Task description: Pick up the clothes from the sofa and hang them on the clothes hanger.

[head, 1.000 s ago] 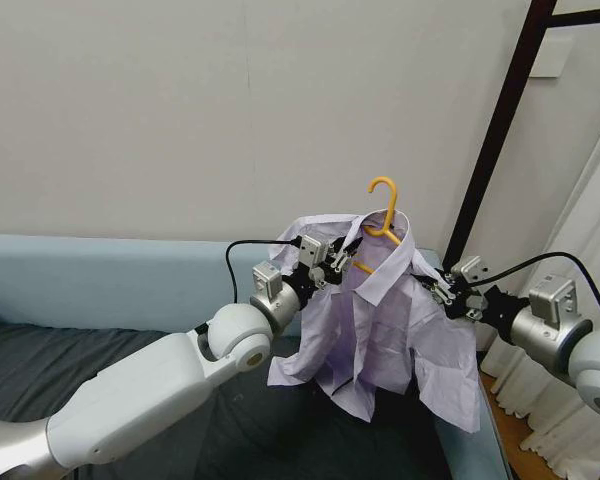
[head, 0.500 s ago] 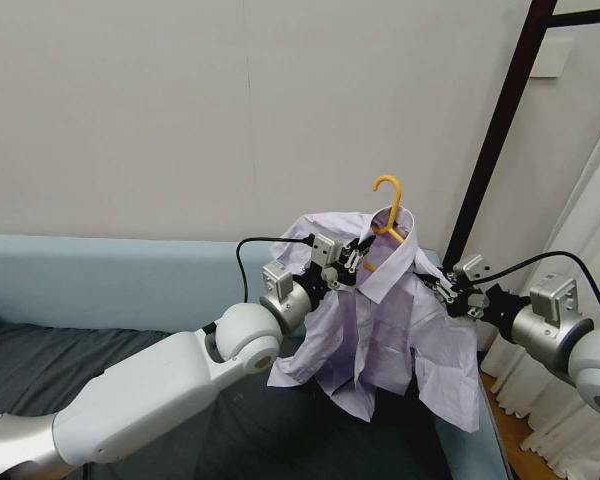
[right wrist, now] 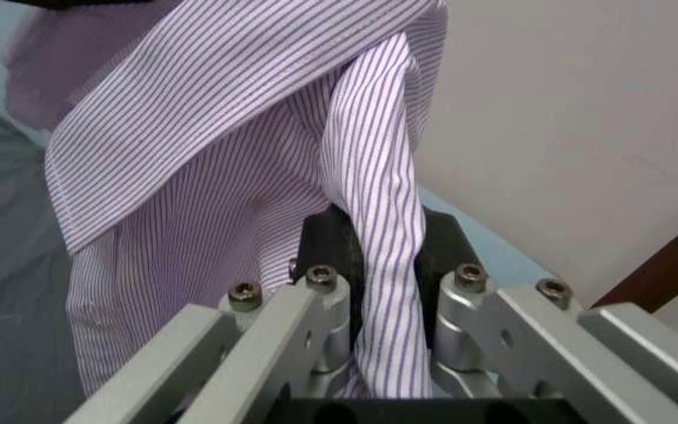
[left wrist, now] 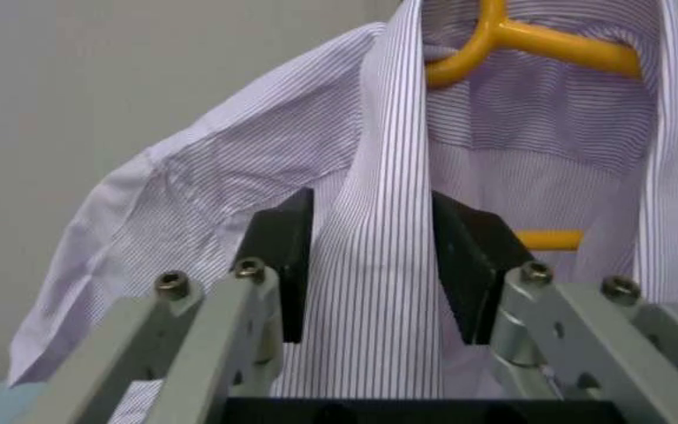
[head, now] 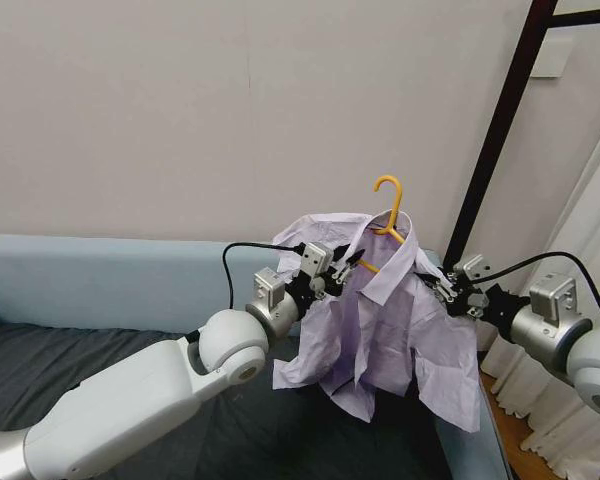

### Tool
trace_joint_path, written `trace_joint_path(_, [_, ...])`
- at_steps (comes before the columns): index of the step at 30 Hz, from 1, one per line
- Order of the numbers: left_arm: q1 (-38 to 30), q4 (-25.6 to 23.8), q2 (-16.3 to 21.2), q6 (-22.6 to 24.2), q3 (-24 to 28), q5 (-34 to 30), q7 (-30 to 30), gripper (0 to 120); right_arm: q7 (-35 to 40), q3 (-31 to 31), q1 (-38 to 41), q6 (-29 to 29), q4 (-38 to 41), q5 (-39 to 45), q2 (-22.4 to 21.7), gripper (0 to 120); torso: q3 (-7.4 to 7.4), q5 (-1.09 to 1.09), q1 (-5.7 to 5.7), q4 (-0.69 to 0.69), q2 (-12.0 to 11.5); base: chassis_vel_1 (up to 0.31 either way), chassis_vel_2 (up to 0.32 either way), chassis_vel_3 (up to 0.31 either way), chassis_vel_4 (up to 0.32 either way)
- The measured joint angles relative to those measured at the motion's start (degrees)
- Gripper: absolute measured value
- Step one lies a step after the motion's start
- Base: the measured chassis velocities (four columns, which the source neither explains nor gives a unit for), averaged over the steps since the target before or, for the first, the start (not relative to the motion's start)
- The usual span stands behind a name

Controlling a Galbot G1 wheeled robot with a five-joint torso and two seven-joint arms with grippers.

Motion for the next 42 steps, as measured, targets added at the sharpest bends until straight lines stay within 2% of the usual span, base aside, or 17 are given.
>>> trace_joint_path(1, [0.2, -0.6, 0.3, 1.0, -0.5, -0.1, -0.5, 47, 0.1, 0.0, 0.0, 0.0, 0.0, 0.0, 0.0, 8, 0.0, 0.0, 0.0, -0.01, 0.0, 0.0, 0.0, 0.0, 0.0])
trace_joint_path(11, [7.8, -5.6, 5.7, -2.7, -6.7, 0.8, -0.7, 77, 4.9, 1.1, 0.1, -2.4, 2.2, 4.4, 0.1, 8, 0.0, -0.01, 0.0, 0.01, 0.0, 0.0, 0.0, 0.0, 0.0])
trace_joint_path(14, [13.1, -8.1, 7.6, -3.9, -12.0, 1.3, -0.5, 91, 8.0, 2.0, 0.6, -4.4, 3.8, 7.8, 0.2, 8, -0.01, 0.0, 0.0, -0.01, 0.0, 0.0, 0.0, 0.0, 0.0])
trace_joint_path(15, [18.0, -9.7, 8.4, -4.6, -16.9, 2.0, -0.7, 98, 9.7, 2.4, 0.7, -5.3, 4.7, 8.9, 0.2, 8, 0.0, -0.01, 0.0, 0.0, 0.0, 0.0, 0.0, 0.0, 0.0])
trace_joint_path(16, [18.0, -9.7, 8.4, -4.6, -16.9, 2.0, -0.7, 98, 9.7, 2.4, 0.7, -5.3, 4.7, 8.9, 0.2, 8, 0.0, -0.01, 0.0, 0.0, 0.0, 0.0, 0.0, 0.0, 0.0])
trace_joint_path(18, [26.3, -10.9, 8.8, -6.1, -23.6, 4.3, -0.8, 100, 12.4, 3.0, 0.8, -6.9, 5.6, 10.4, 0.5, 8, -0.01, -0.01, 0.0, -0.01, 0.0, 0.0, 0.0, 0.0, 0.0])
trace_joint_path(20, [28.3, -11.0, 8.8, -6.6, -25.1, 5.0, -0.7, 100, 12.9, 3.1, 0.8, -7.1, 5.7, 10.5, 0.6, 8, -0.01, -0.02, 0.0, 0.0, 0.0, 0.0, 0.0, 0.0, 0.0])
trace_joint_path(22, [37.5, -10.8, 8.3, -10.5, -31.8, 7.2, -0.9, 100, 13.9, 4.2, 0.1, -7.2, 5.6, 10.5, 1.9, 8, -0.01, -0.02, 0.0, 0.02, 0.0, 0.0, 0.0, 0.0, 0.0])
trace_joint_path(26, [43.1, -10.8, 7.8, -13.6, -34.3, 9.2, -0.9, 100, 14.2, 4.9, -0.8, -7.2, 5.4, 10.2, 2.9, 8, -0.01, -0.01, 0.0, 0.01, 0.0, 0.0, 0.0, 0.0, 0.0])
trace_joint_path(28, [51.3, -10.7, 5.5, -16.7, -37.5, 13.2, -0.2, 100, 14.4, 5.7, -1.5, -7.2, 5.4, 9.2, 4.3, 8, -0.01, 0.0, 0.0, -0.03, 0.0, 0.0, 0.0, 0.0, 0.0])
trace_joint_path(29, [51.3, -10.7, 5.5, -16.7, -37.5, 13.2, -0.2, 100, 14.4, 5.7, -1.5, -7.2, 5.4, 9.2, 4.3, 8, -0.01, 0.0, 0.0, -0.03, 0.0, 0.0, 0.0, 0.0, 0.0])
trace_joint_path(31, [60.1, -10.6, 0.9, -20.3, -41.3, 17.2, 0.9, 100, 13.9, 6.1, -1.8, -7.1, 5.3, 6.7, 6.7, 8, -0.01, 0.0, -0.01, 0.0, 0.0, 0.0, 0.0, 0.0, 0.0])
trace_joint_path(33, [72.9, -8.1, -9.1, -28.5, -47.2, 26.3, 2.4, 100, 13.2, 7.5, -3.3, -7.8, 4.3, 3.0, 11.6, 8, -0.01, -0.01, 0.0, 0.0, 0.0, 0.0, 0.0, 0.0, 0.0])
trace_joint_path(35, [75.3, -7.6, -10.9, -30.3, -48.1, 27.8, 2.8, 100, 13.2, 8.7, -4.3, -8.2, 4.3, 2.6, 12.8, 8, 0.0, 0.02, 0.0, 0.03, 0.0, 0.0, 0.0, 0.0, 0.0])
trace_joint_path(36, [78.4, -6.9, -13.4, -32.8, -49.2, 29.8, 3.3, 100, 13.2, 10.9, -6.4, -8.4, 4.7, 1.8, 14.4, 8, 0.0, 0.02, -0.01, 0.04, 0.0, 0.0, 0.0, 0.0, 0.0])
trace_joint_path(39, [84.1, -5.7, -18.0, -37.4, -50.8, 33.0, 4.1, 100, 12.5, 16.5, -12.4, -8.5, 6.4, -0.8, 17.1, 8, -0.01, 0.02, -0.01, -0.02, 0.0, 0.0, 0.0, 0.0, 0.0])
trace_joint_path(42, [86.3, -5.4, -20.4, -39.6, -51.6, 34.4, 4.5, 100, 12.2, 19.3, -15.9, -8.5, 7.1, -2.9, 18.6, 8, -0.01, 0.01, -0.01, -0.02, 0.0, 0.0, 0.0, 0.0, 0.0])
